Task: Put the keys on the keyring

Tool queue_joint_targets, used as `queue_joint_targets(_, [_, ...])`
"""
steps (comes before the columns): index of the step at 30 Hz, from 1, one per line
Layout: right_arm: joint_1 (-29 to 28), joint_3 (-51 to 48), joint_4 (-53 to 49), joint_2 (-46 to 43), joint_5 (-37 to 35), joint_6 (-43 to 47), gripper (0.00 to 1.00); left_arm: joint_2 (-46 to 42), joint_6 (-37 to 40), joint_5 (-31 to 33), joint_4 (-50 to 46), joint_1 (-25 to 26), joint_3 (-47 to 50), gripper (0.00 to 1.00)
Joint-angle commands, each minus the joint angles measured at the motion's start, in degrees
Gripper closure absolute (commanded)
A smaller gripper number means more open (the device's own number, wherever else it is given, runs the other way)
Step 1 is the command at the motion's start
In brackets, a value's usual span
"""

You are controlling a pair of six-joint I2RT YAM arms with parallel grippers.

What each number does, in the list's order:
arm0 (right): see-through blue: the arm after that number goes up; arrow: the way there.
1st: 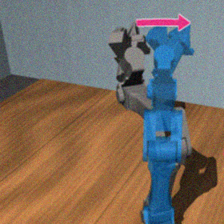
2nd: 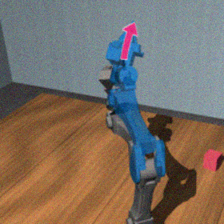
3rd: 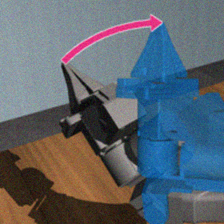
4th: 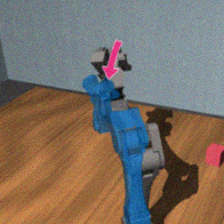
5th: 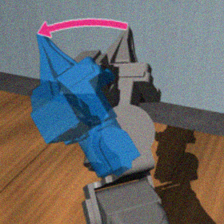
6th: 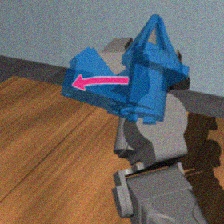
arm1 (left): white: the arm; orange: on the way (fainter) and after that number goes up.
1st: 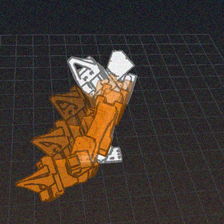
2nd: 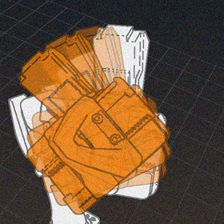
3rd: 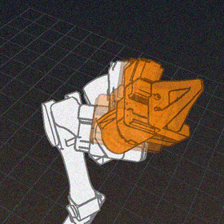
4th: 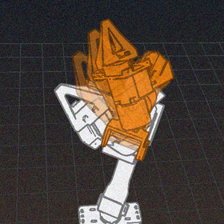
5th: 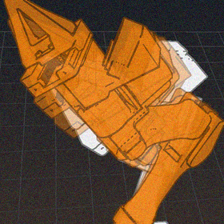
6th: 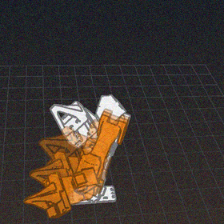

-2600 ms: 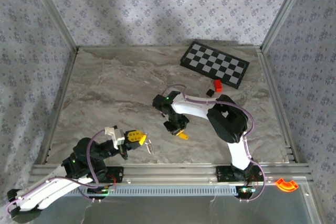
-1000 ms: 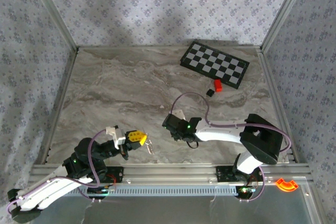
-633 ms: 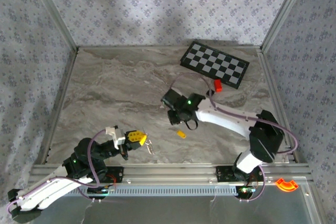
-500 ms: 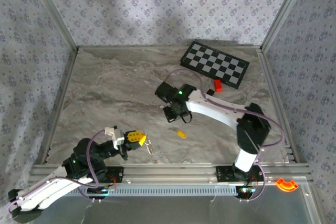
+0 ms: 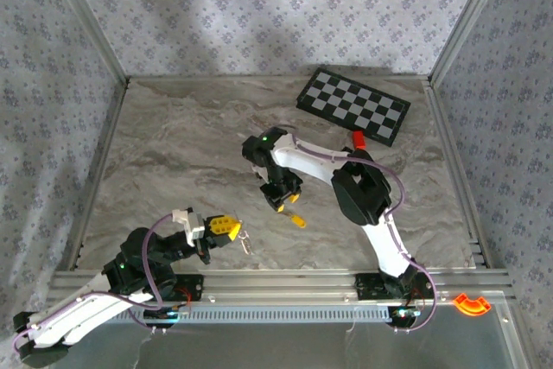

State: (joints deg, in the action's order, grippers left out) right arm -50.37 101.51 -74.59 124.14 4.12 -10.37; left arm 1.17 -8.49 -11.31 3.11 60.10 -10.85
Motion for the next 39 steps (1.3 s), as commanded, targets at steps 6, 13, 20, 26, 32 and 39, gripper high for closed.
queue_joint_targets(6, [0.2,1.0,-3.3,3.5,1.1,3.4,0.60,-0.8,-0.7,-1.0,2.2,-0.1,-1.5,1.00])
queue_joint_targets(13, [0.2,-0.5,-1.7,4.7,0.6,3.9,0.62,-0.8,-0.8,-1.0,2.6,-0.1,-1.3,1.00])
queue_joint_targets(20, [0.4,0.4,-2.0,6.0,0.1,4.7,0.69,-0.9,-1.0,-0.9,2.8,-0.1,-1.1,1.00])
queue_joint_targets(26, [0.5,-1.1,-2.1,5.2,-0.4,5.1,0.73,-0.8,-1.1,-0.4,2.8,-0.1,-1.0,1.00])
queue_joint_targets(32, [0.5,-1.4,-2.1,5.1,-1.2,5.4,0.76,-0.8,-1.2,-0.4,2.8,-0.1,-0.9,1.00])
queue_joint_targets(39, [0.5,-1.5,-1.5,4.2,-2.1,5.2,0.84,-0.8,-1.3,-0.2,3.1,-0.1,-0.7,1.00])
